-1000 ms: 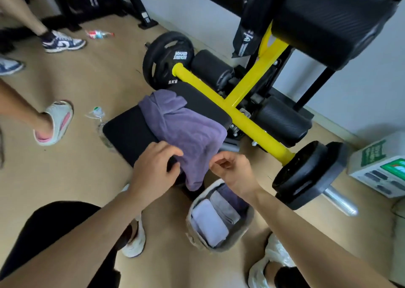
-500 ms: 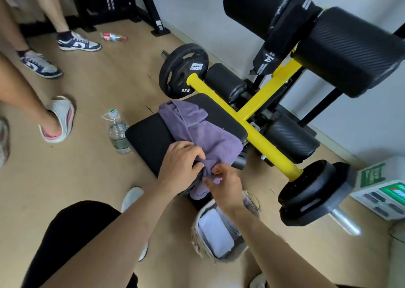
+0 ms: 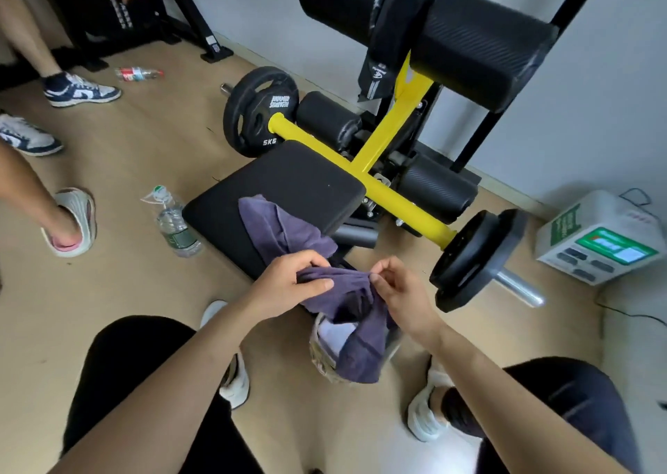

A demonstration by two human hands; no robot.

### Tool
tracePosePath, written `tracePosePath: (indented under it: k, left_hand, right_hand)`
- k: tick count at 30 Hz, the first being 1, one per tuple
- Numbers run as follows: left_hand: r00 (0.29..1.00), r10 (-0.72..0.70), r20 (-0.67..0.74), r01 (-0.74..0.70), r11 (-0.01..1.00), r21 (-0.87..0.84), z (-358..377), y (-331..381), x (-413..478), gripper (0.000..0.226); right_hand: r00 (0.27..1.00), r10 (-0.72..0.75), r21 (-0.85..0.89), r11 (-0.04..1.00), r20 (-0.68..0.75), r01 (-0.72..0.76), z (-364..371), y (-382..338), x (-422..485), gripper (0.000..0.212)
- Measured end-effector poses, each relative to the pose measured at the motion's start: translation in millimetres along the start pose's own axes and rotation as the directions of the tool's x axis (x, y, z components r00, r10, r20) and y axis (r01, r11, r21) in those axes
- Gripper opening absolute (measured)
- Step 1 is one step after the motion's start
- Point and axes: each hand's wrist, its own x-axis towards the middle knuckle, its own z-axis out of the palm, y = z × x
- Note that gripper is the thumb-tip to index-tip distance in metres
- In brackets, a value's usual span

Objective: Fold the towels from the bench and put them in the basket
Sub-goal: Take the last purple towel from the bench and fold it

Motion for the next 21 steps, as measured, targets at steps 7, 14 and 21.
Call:
tracePosePath:
  k: [7,14,21]
  left_hand:
    - [0.999,-0.032,-0.013,0.032,0.999,-0.039,11.3,44.6,-33.0,0.015]
    - [0.942,-0.197,-0.273,0.119,0.953,-0.277,34.1,78.5,-68.4,0.018]
    - [0.852,-0.433,-0.295,0.315,0.873,-0.373,51.2,54.3,-96.1,0.010]
  right_hand:
    - [0.992,-0.019,-0.128,0.991,0.128,0.035,-41.8,-18.5,-56.2,0.011]
    - [0.971,-0.177,-0.231,0.950,0.158,0.211,-45.0,-16.0,-92.5,0.047]
    - [0.983,0.077,0.065,0.994,0.168,-0.089,-53.9,17.0,-105.1,0.017]
